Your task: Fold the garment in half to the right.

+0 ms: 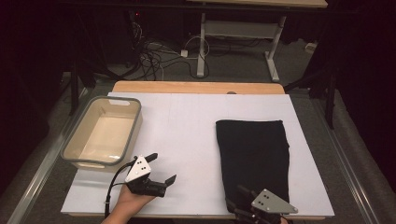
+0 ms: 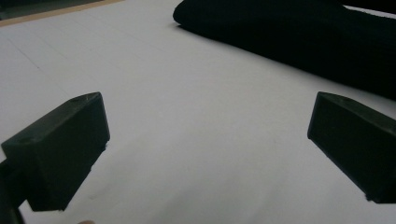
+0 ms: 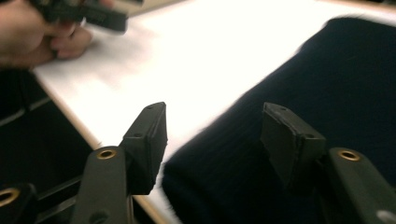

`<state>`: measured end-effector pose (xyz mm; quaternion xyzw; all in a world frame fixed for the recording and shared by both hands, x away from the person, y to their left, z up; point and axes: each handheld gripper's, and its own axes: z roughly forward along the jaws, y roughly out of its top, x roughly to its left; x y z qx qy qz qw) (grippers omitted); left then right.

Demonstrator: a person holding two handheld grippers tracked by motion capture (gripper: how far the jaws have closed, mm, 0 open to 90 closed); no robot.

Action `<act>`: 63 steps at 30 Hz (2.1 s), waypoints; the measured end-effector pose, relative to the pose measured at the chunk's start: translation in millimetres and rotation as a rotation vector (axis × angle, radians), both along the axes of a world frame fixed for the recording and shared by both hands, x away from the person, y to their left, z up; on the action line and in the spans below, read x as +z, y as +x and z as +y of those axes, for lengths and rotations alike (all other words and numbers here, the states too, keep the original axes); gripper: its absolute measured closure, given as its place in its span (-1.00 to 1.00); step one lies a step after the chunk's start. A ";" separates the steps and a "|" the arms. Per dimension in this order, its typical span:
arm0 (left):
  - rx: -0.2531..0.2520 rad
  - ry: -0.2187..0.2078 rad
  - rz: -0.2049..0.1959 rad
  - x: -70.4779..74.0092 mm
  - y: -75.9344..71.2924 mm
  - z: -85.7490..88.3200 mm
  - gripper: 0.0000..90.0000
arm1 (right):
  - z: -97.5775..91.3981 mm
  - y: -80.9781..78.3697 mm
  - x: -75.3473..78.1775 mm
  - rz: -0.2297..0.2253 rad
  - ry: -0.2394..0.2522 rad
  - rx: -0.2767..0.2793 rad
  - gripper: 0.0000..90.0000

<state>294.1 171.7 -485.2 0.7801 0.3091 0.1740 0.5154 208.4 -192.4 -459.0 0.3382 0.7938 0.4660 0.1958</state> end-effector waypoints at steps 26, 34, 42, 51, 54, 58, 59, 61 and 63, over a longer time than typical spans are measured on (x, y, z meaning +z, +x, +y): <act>0.001 0.002 0.001 0.0 0.1 -0.3 -1.00 | 8.8 5.0 -26.1 0.010 -0.172 -0.031 0.65; 0.002 -0.008 0.015 0.2 1.5 1.0 -1.00 | 12.0 0.9 -24.6 0.001 -0.151 0.003 0.67; 0.011 0.004 0.069 10.2 8.7 -5.7 -1.00 | 15.4 -7.1 -22.0 -0.002 -0.131 0.043 0.68; -0.035 0.001 0.115 27.6 45.7 -60.2 -1.00 | 13.7 -5.4 -24.2 0.005 -0.125 0.042 0.67; -0.043 0.006 0.133 27.8 56.2 -78.5 -1.00 | 12.7 -4.7 -24.4 0.008 -0.118 0.044 0.66; -0.053 0.026 0.159 25.6 71.5 -102.1 -1.00 | 12.4 -4.6 -24.8 0.006 -0.119 0.045 0.66; -0.053 0.030 0.169 24.4 76.0 -107.7 -1.00 | 12.3 -4.4 -25.0 0.008 -0.117 0.046 0.66; -0.054 0.042 0.190 21.6 85.0 -118.4 -1.00 | 12.3 -4.1 -25.3 0.008 -0.115 0.046 0.66; -0.051 0.053 0.205 18.4 93.4 -127.9 -0.99 | 12.4 -4.1 -25.3 0.007 -0.118 0.047 0.66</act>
